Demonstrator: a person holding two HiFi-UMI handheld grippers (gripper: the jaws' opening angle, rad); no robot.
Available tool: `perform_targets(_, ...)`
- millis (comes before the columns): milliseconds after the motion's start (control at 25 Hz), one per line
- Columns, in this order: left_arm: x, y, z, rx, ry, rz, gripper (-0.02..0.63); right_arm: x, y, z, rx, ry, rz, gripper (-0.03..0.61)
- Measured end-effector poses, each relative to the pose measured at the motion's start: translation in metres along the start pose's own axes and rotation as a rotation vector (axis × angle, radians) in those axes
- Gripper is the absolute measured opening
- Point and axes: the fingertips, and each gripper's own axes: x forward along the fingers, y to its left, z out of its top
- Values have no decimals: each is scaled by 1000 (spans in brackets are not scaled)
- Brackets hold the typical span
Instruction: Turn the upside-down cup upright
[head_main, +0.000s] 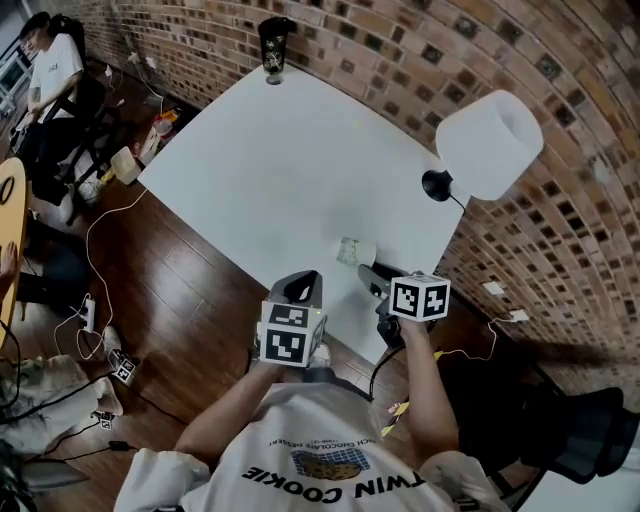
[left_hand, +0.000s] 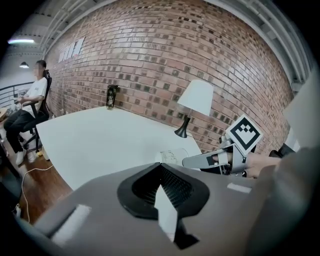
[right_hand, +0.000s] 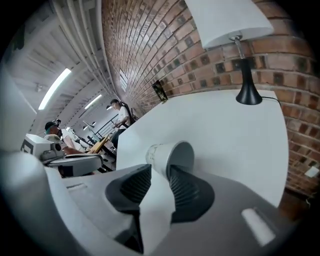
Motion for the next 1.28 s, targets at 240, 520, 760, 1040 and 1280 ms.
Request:
perform_targets(240,3,1,0,-8,-13,14,3,2,5,2,28,-41,85,38)
perform_targets(520,0,5,5,-8,-18,25,3,-7,30,19,-183,42,137,17)
perform_targets(760,-1,2,9,-15,-40,19,3,-17,36,16,-555,382,49,17)
perform_targets(1040,-6,7,6,-32,-46,23,3,-16,42,1,-964,674,-11,17)
perform_targets(1280,-13,15,5,-51,-55,41,3,-8,54,-13,-1227,813,-12,17)
